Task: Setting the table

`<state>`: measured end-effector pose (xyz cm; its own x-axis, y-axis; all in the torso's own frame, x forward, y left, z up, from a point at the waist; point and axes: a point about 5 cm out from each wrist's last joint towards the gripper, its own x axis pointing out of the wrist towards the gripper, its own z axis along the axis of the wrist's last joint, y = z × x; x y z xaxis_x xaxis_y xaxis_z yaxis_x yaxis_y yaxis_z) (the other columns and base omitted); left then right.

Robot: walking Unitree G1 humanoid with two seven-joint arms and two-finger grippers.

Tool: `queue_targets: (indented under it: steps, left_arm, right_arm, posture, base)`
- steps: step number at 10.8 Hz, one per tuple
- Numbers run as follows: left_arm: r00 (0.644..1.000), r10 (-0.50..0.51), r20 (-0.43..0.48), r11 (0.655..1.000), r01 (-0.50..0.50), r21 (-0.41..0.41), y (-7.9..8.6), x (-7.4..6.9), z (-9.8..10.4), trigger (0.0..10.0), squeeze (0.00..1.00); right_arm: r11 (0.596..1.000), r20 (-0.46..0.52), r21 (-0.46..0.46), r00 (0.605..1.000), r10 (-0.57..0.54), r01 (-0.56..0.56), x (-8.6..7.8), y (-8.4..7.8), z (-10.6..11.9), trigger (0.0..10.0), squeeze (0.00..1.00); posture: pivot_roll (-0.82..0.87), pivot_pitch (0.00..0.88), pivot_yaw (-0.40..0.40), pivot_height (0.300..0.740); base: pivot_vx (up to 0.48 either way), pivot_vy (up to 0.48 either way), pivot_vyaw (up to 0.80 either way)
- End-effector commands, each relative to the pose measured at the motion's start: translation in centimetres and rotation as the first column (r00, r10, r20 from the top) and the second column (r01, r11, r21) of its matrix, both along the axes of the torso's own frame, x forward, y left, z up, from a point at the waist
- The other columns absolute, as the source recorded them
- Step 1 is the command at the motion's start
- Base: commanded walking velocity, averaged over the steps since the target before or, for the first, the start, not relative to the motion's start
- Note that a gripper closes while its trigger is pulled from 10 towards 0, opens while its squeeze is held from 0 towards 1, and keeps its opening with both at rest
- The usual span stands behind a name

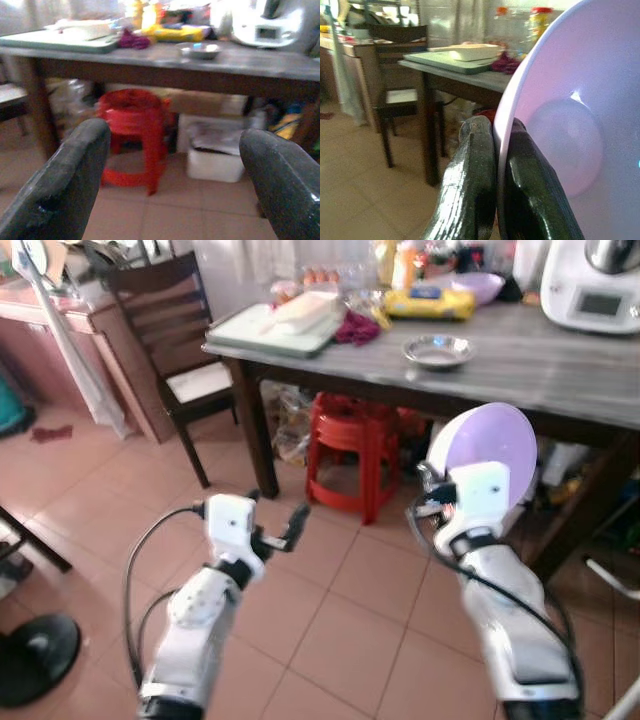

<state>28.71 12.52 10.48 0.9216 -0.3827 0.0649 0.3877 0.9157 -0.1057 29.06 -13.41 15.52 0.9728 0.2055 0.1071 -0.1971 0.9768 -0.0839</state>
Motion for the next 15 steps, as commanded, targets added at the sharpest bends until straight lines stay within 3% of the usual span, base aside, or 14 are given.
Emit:
queue_targets:
  steps: [1,4,6,8,12,15]
  left_arm:
    - [1.0,0.003,0.011,1.0,-0.003,0.002,0.1,0.2,0.2,10.0,0.0]
    - [1.0,0.005,0.02,1.0,-0.005,-0.011,-0.1,0.3,0.2,10.0,0.0]
    - [1.0,0.004,0.03,1.0,-0.003,-0.02,-0.3,0.5,0.4,10.0,0.0]
    - [0.997,0.061,0.045,0.998,-0.06,-0.003,0.6,0.5,0.3,10.0,0.0]
    - [0.971,0.224,0.077,0.971,-0.23,0.068,3.9,0.2,-0.1,10.0,0.0]
    - [0.972,0.218,0.086,0.972,-0.225,0.073,3.8,0.1,-0.2,10.0,0.0]
  right_arm:
    - [1.0,0.019,-0.01,1.0,-0.02,0.02,0.1,-0.1,0.3,10.0,0.0]
    - [1.0,0.026,-0.014,1.0,-0.013,0.013,0.2,0.0,0.3,10.0,0.0]
    - [1.0,0.032,-0.02,0.999,-0.016,0.017,0.4,-0.2,0.4,10.0,0.0]
    - [0.995,0.034,-0.01,0.995,-0.098,0.098,-0.1,-1.7,0.3,10.0,0.0]
    - [0.968,0.022,-0.009,0.968,-0.251,0.251,-2.5,-4.8,-0.6,10.0,0.0]
    - [0.974,0.02,-0.026,0.974,-0.227,0.227,-2.3,-4.5,-0.5,10.0,0.0]
  posture:
    - [-0.03,0.026,0.085,0.74]
    - [-0.04,0.017,0.079,0.74]
    - [-0.04,0.015,0.074,0.74]
    - [-0.04,0.016,0.068,0.74]
    - [-0.07,0.036,0.069,0.74]
    - [-0.06,0.052,0.063,0.74]
  base:
    - [0.0,0.0,-0.69]
    - [0.0,0.0,-0.74]
    - [0.124,0.0,0.0]
    - [0.328,0.0,0.0]
    - [0.379,0.0,0.0]
    - [0.42,0.0,0.0]
